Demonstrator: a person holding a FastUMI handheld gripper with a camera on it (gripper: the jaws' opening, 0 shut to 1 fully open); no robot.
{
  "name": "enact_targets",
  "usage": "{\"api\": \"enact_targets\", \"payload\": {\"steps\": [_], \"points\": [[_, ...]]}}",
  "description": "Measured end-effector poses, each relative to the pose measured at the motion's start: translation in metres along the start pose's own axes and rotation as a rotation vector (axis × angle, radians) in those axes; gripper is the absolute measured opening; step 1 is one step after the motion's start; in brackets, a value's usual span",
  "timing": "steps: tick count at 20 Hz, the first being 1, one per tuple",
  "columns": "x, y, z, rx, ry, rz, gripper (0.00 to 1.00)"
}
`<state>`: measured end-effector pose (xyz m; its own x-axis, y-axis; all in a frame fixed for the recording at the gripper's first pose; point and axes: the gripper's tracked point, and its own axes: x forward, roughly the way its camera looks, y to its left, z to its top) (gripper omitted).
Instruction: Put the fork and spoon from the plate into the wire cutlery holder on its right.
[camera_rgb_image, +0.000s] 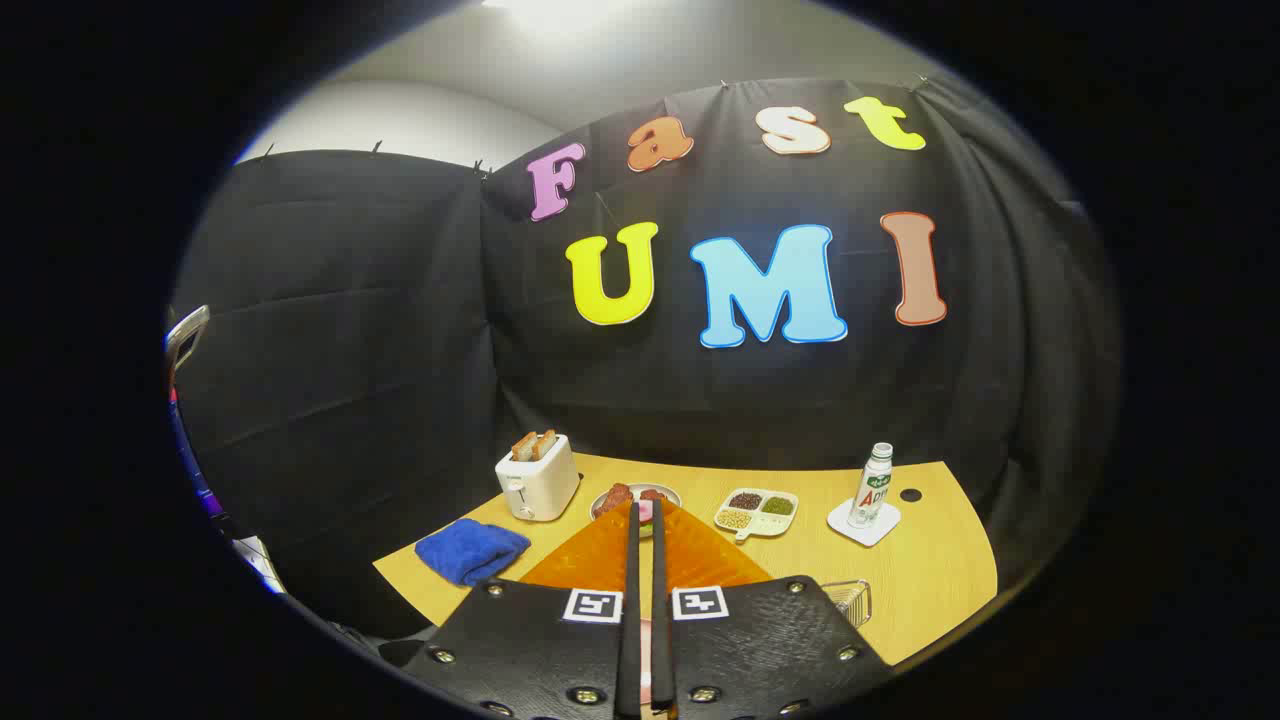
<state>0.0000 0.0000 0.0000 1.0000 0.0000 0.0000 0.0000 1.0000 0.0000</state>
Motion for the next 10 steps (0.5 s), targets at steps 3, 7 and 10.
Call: {"api": "enact_targets", "payload": {"steps": [3,7,10], "points": [[0.000,-0.002,-0.004,-0.003,0.013,-0.008,0.04],[0.000,-0.003,-0.007,-0.009,0.020,-0.012,0.04],[0.002,-0.003,-0.015,-0.013,0.036,-0.013,0.04]]}}
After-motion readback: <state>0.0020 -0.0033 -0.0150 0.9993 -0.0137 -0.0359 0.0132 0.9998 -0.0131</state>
